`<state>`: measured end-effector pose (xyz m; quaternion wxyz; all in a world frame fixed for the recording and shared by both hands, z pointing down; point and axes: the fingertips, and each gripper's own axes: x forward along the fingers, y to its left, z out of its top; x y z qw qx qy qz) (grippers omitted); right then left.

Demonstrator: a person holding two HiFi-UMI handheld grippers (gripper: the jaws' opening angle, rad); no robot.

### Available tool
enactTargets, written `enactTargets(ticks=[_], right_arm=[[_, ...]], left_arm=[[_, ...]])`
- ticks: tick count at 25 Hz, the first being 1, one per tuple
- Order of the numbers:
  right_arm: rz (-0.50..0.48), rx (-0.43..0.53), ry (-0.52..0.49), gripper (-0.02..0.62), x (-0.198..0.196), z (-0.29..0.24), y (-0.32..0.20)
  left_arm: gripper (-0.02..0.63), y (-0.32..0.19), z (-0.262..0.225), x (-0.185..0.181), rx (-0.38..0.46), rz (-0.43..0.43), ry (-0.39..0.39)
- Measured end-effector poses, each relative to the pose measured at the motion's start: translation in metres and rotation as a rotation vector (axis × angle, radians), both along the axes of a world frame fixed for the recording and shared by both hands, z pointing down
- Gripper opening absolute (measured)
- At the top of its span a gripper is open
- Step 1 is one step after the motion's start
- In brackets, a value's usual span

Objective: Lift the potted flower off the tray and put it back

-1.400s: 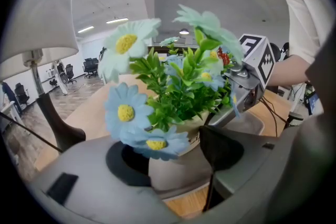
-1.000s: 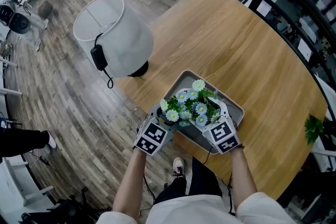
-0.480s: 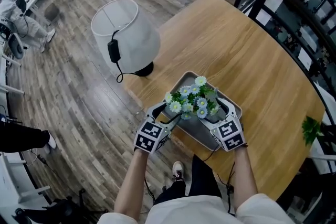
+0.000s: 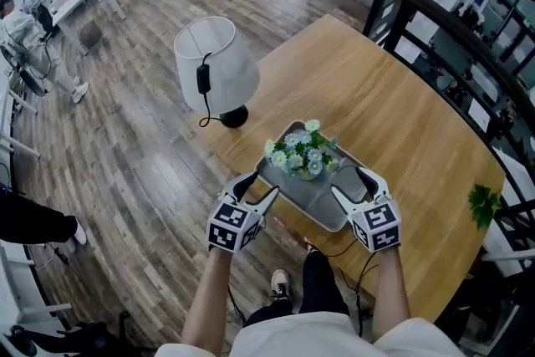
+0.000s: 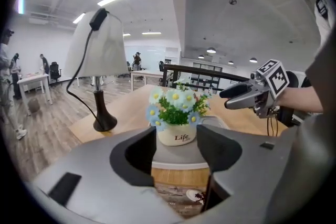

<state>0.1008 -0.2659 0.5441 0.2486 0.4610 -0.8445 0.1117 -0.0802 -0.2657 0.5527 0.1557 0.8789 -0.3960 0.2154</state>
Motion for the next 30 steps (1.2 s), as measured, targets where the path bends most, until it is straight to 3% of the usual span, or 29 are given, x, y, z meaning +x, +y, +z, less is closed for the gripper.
enactTargets(ticks=[5,12,14,17,19,22,27,30], right_arm=[[0.022,0.032,-0.021,0.287,0.002,-0.036,0.036],[0.03,0.12,-0.063,0.221,-0.017,-0.102,0.075],[0.045,0.148,-0.085,0.153,-0.021,-0.119,0.086],[0.044,0.186,-0.111,0.129,-0.032,-0.141,0.103],[0.042,0.209,-0.12,0.118,-0.037,-0.155,0.116],[0.035,0.243,-0.132,0.101,-0.042,-0.176,0.134],[0.008,0.273,-0.127,0.089,-0.052,-0.193,0.154],[0.004,0.282,-0.118,0.08,-0.054,-0.198,0.162]], left_arm=[[0.263,0.029,-0.041,-0.006,0.069,-0.007,0.013],[0.217,0.067,-0.117,-0.008,0.215,-0.029,0.09],[0.196,0.079,-0.138,-0.008,0.253,-0.03,0.138],[0.198,0.098,-0.167,-0.007,0.303,-0.012,0.208],[0.194,0.11,-0.178,-0.007,0.333,0.002,0.184],[0.135,0.126,-0.192,-0.008,0.392,0.012,0.119],[0.082,0.144,-0.212,-0.008,0.428,0.015,0.133],[0.076,0.154,-0.217,-0.004,0.431,0.06,0.146]])
